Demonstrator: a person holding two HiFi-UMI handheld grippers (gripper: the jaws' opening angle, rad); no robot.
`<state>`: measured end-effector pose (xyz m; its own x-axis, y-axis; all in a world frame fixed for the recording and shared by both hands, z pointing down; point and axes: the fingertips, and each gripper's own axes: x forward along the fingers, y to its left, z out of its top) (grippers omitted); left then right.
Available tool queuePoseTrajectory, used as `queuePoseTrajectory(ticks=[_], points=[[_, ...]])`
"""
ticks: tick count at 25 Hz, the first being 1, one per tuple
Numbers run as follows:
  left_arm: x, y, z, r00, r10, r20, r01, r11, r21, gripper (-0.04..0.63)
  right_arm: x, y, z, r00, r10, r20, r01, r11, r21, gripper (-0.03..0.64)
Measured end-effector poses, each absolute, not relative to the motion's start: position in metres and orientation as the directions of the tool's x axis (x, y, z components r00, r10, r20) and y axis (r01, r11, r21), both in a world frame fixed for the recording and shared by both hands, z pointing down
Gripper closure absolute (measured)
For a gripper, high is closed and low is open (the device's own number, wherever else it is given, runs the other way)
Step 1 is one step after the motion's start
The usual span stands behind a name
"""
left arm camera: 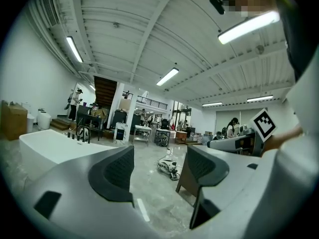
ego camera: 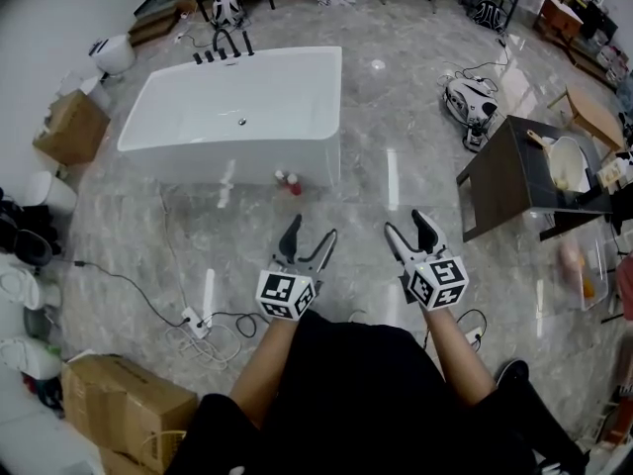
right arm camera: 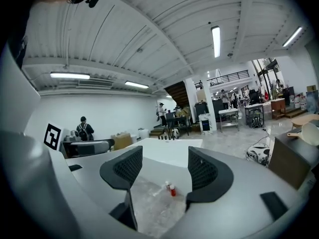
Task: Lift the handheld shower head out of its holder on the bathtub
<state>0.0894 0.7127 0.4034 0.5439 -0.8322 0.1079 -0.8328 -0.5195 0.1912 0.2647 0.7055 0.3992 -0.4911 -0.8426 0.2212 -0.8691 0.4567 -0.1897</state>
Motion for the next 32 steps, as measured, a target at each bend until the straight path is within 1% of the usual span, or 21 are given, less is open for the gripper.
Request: queuePoseTrajectory(ticks=[12, 17, 25, 32], points=[[0.081, 0.725, 0.415, 0.491, -0.860, 0.138, -0.864, -0.460, 0.207, 0.285, 0.261, 0.714, 0.416, -0.530, -0.815, 0.234, -0.844, 0.481, -0.238, 0.365], [0.077, 0.714, 0.426, 0.482, -0.861, 0.160, -0.868, -0.445, 0.219, 0.285, 0.260, 0.705, 0.427, -0.538, -0.805, 0.250, -0.839, 0.482, -0.252, 0.365], [0.085, 0.640, 0.435, 0.519, -0.843, 0.140, -0.843, -0.477, 0.249, 0.286, 0.267, 0.654, 0.442, -0.508, -0.815, 0.279, -0.858, 0.447, -0.253, 0.365], [0.099, 0.521, 0.461, 0.573, -0.806, 0.152, -0.806, -0.520, 0.282, 0.285, 0.277, 0.543, 0.462, -0.467, -0.825, 0.317, -0.880, 0.400, -0.255, 0.365]])
